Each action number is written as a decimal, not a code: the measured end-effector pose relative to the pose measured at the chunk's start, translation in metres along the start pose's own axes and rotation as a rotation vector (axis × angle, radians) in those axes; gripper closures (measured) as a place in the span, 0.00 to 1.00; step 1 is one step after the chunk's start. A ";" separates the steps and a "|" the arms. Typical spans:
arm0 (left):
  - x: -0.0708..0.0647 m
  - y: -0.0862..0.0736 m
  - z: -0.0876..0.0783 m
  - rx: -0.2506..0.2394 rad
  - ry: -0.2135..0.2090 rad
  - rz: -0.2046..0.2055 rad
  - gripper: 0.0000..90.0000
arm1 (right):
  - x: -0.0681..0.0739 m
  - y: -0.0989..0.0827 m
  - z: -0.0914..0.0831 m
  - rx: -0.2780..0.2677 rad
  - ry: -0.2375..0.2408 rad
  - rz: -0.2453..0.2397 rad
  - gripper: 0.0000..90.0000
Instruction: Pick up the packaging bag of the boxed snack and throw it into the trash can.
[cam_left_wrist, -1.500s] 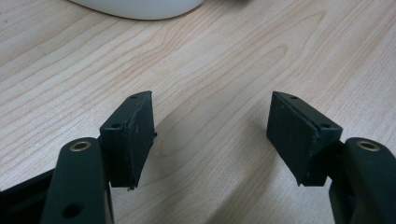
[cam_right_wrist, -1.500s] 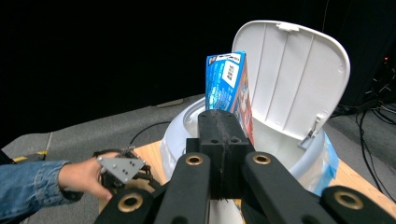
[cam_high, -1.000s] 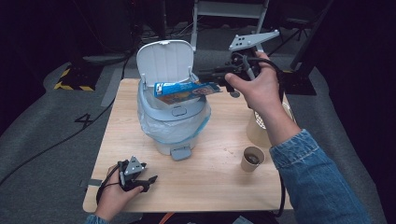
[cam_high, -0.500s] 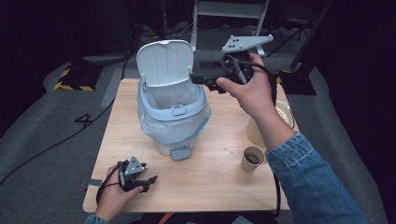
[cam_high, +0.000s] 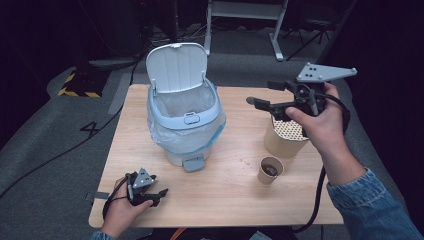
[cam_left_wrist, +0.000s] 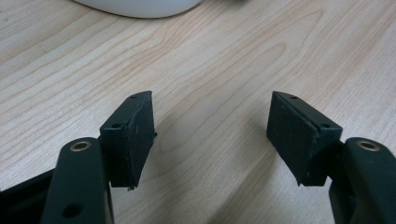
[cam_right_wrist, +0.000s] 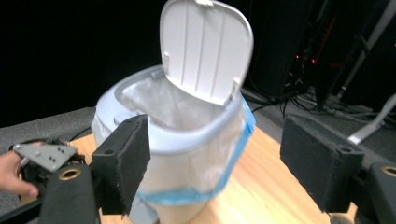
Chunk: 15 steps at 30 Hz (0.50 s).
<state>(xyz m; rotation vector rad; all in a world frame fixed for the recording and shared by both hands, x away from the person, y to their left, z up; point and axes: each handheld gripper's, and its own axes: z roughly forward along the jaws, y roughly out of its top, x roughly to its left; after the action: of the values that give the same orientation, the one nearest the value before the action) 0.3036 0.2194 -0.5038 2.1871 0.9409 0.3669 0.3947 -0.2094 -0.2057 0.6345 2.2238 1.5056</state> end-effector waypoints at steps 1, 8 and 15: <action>0.000 0.000 0.000 0.000 0.001 0.000 0.36 | 0.000 0.000 0.000 0.000 0.000 0.000 0.27; 0.000 0.000 0.000 0.000 -0.003 0.000 0.36 | -0.003 -0.036 -0.026 0.025 -0.010 0.018 0.25; 0.001 0.001 0.000 0.002 -0.001 0.004 0.35 | 0.002 -0.072 -0.047 0.065 -0.021 0.038 0.25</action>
<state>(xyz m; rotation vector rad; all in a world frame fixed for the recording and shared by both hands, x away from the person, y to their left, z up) 0.3046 0.2194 -0.5037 2.1911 0.9369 0.3666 0.3568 -0.2673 -0.2566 0.7126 2.2649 1.4435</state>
